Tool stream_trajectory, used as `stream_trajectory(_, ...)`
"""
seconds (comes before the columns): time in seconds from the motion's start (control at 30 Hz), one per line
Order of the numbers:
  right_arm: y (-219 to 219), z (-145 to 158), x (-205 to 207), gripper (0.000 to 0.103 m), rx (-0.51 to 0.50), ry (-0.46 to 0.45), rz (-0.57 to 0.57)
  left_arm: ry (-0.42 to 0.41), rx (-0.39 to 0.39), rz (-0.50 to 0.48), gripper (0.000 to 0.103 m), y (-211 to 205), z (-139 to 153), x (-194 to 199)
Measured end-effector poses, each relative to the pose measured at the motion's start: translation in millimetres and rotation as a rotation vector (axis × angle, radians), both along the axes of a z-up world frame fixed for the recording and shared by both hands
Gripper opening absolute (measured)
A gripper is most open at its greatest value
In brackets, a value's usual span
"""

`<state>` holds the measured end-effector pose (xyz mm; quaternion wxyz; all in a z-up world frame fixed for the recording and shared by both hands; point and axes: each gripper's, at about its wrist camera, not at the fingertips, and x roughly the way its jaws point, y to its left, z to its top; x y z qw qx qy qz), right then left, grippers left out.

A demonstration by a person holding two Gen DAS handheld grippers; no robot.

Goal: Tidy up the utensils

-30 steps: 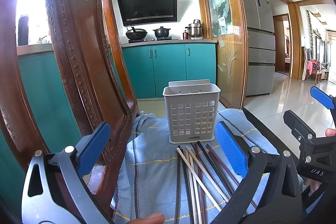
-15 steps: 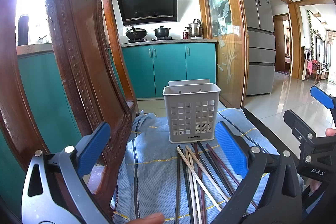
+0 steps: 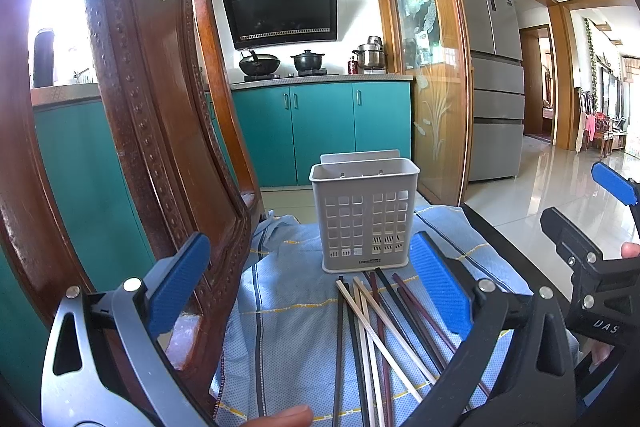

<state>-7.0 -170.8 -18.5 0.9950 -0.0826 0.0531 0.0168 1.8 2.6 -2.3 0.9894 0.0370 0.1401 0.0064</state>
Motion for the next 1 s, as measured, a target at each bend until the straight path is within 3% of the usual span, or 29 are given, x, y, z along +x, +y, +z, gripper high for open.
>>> stream_trajectory(0.53, -5.6, -0.1, 5.7, 0.100, 0.007, 0.026, -0.013, 0.016, 0.017, 0.006, 0.100, -5.7, -2.8, 1.8)
stream_trajectory(0.63, -10.8, -4.5, 29.8, 0.100, -0.034, 0.145, -0.114, 0.078, 0.041, 0.030, 0.100, -7.2, -9.6, 10.8)
stream_trajectory(0.67, -12.9, -9.2, 44.8, 0.100, -0.049, 0.225, -0.140, 0.112, 0.042, 0.036, 0.100, -6.7, -13.4, 15.1)
stream_trajectory(0.8, -21.9, -35.7, 94.2, 0.095, -0.010, 0.526, -0.094, 0.209, 0.013, 0.053, 0.100, 1.0, -24.7, 27.0)
stream_trajectory(0.87, -22.1, -46.9, 117.2, 0.077, 0.015, 0.648, -0.041, 0.244, -0.021, 0.050, 0.100, 7.2, -27.0, 31.8)
stream_trajectory(0.97, -12.9, -48.3, 141.3, 0.056, 0.007, 0.707, 0.016, 0.285, -0.066, 0.038, 0.097, 13.7, -31.5, 36.4)
stream_trajectory(1.0, -8.6, -47.0, 154.1, 0.054, -0.002, 0.721, 0.048, 0.299, -0.075, 0.028, 0.090, 14.1, -33.5, 37.6)
